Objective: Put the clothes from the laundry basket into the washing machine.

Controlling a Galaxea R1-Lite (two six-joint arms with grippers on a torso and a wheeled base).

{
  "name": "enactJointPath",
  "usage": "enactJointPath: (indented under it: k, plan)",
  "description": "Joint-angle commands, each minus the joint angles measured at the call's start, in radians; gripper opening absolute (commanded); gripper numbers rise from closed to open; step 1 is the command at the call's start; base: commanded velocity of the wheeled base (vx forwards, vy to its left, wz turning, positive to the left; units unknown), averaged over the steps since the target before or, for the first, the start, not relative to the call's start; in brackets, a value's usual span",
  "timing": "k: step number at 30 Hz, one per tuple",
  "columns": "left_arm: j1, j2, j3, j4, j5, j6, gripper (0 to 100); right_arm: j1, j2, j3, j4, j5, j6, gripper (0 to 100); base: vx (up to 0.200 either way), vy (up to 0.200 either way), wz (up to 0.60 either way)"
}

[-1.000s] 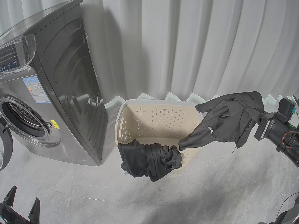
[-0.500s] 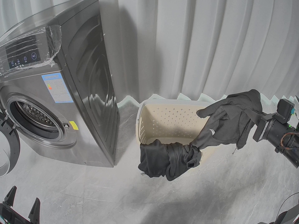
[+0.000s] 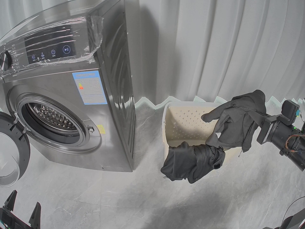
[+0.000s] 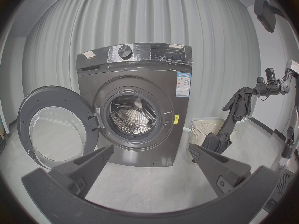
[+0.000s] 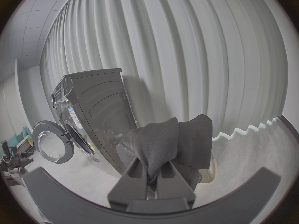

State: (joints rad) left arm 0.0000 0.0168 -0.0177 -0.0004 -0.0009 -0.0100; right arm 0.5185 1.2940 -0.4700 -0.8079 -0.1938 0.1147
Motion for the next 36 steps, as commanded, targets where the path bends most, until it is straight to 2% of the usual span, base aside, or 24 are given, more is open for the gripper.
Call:
enactJointPath:
  k: [1, 12, 19, 27, 32, 36]
  plan:
    - [0.000, -0.015, 0.016, -0.001, 0.001, -0.001, 100, 0.000, 0.007, -0.002, -0.002, 0.001, 0.000, 0, 0.000, 0.200, 0.00]
    - [0.000, -0.015, 0.016, -0.001, -0.001, -0.002, 100, 0.002, 0.007, -0.002, -0.002, 0.001, -0.001, 0, 0.000, 0.200, 0.00]
    - [0.000, -0.015, 0.016, -0.001, -0.001, -0.005, 100, 0.002, 0.005, -0.002, -0.004, -0.001, -0.001, 0, 0.000, 0.000, 0.00]
    - [0.000, -0.014, 0.016, -0.001, -0.002, -0.007, 100, -0.017, 0.007, -0.006, -0.002, -0.015, 0.000, 0, -0.200, 0.000, 0.00]
    - [0.000, -0.015, 0.016, -0.001, -0.002, -0.007, 100, -0.041, 0.008, -0.013, 0.009, -0.062, -0.003, 0, -0.200, 0.000, 0.00]
    - [0.000, -0.015, 0.016, -0.001, -0.001, -0.005, 100, -0.045, 0.008, -0.016, 0.009, -0.065, -0.003, 0, -0.050, 0.000, 0.00]
